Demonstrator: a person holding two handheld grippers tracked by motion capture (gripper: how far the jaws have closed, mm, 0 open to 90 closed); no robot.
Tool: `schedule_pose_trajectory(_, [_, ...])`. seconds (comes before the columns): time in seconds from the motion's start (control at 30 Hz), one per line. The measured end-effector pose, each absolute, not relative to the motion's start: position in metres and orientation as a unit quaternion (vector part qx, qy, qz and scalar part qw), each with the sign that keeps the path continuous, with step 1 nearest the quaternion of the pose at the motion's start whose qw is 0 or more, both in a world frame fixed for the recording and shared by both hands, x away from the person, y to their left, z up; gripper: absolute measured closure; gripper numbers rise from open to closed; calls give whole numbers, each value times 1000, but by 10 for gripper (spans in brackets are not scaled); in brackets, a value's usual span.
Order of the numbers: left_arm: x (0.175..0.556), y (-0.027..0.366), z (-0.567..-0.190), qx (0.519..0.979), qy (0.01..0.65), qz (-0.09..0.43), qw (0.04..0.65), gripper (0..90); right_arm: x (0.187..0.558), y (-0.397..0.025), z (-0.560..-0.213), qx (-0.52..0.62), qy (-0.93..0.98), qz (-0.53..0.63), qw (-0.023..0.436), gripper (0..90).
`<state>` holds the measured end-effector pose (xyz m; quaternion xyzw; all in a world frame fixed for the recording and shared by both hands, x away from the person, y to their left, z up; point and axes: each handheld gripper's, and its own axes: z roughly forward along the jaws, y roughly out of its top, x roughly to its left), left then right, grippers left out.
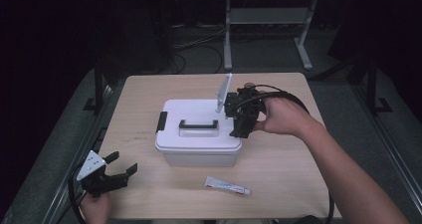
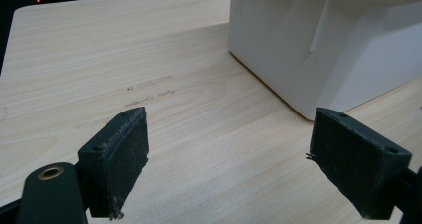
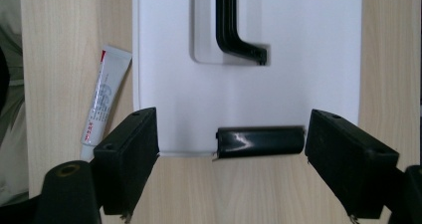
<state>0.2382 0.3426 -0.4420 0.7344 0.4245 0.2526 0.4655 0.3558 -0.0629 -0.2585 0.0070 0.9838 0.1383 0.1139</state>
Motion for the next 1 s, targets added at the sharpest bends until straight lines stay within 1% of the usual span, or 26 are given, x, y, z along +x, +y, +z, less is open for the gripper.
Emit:
schedule_pose_trajectory(0.3, [238,344,-442,734,425,253,465,150,360,-44,-257,-4,985,133,107,224])
schedule_pose_trajectory(0.5, [238,344,-442,733,427,254,465,150,364,-31,-259,-9,986,133,101,250])
schedule_pose_trajectory(0.8, [238,343,-442,734,427,253,464,150,369,-9,-261,-20,987,129,91,323])
schedule_pose_trajectory(1.0, [238,344,-442,734,426,254,464,150,370,0,-262,-25,988,125,87,355])
